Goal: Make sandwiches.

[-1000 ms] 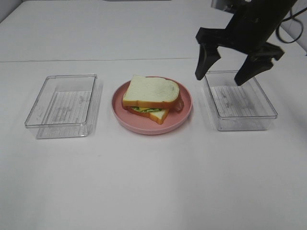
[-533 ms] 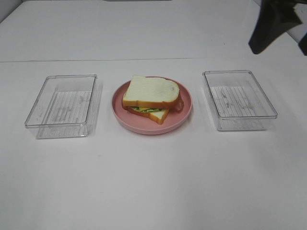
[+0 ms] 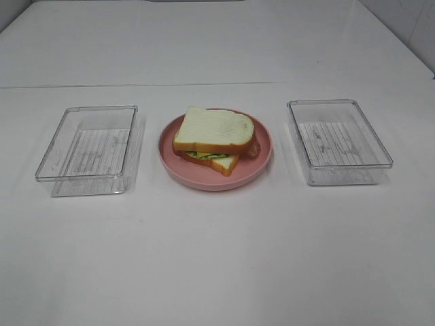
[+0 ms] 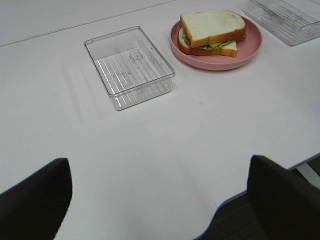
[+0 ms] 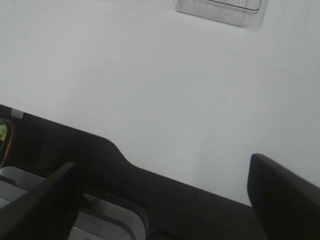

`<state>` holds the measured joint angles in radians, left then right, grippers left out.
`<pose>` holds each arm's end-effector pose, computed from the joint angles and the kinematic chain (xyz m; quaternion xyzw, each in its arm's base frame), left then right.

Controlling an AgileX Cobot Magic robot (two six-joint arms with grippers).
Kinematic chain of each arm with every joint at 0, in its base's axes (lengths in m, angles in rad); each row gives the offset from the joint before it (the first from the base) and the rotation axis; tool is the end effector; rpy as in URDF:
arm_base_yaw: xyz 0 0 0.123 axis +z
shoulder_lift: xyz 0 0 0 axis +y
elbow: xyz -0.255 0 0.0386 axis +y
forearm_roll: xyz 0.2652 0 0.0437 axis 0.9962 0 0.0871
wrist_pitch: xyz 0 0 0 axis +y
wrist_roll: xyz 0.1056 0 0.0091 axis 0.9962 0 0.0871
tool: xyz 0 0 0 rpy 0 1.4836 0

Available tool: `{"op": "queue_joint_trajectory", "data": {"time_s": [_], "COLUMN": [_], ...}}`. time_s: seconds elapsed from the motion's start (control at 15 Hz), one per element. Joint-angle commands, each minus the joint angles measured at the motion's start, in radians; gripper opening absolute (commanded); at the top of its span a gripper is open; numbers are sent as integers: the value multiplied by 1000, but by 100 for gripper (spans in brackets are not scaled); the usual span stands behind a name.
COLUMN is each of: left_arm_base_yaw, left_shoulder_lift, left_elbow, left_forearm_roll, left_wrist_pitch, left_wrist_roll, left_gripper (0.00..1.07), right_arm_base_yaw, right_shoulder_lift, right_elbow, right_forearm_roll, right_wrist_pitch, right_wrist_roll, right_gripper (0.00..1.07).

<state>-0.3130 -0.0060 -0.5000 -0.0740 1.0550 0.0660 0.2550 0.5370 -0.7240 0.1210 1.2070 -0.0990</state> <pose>0.0457 -0.0220 0.2797 0.1614 0.8341 -0.1015 0.5176 0.1092 0.0408 0.2943 -0.1642 0.9335 0.0846 0.3074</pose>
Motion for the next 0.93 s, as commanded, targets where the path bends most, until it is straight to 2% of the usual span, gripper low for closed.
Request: {"op": "queue_joint_trajectory", "data": {"time_s": [0.07,0.13,0.33,0.53,0.93], "left_arm_base_yaw": [-2,-2,-2,-2,-2], "left_shoulder_lift": [-19,-19,-19,-19,-19], "left_elbow": [2,2,2,2,2], "left_forearm_roll": [-2,-2,-2,-3,-3], "left_wrist_pitch": [-9,-9,-9,-9,-9], "left_wrist_roll": [-5,-5,-5,-5,-5], "left_gripper": [90,90,90,90,90], "right_arm_base_yaw": [2,2,2,2,2], "right_shoulder_lift": [-184,-319,-427,-446,-443], "right_elbow": [118,188,187,220,216], "right_forearm_roll": [-6,-6,-2,-3,-2], "right_wrist_pitch": [-35,-42,-76,-139,-141], "right_wrist_roll": [-54,-55,-55,-62,-62], "right_gripper": [83,83,83,83,83]}}
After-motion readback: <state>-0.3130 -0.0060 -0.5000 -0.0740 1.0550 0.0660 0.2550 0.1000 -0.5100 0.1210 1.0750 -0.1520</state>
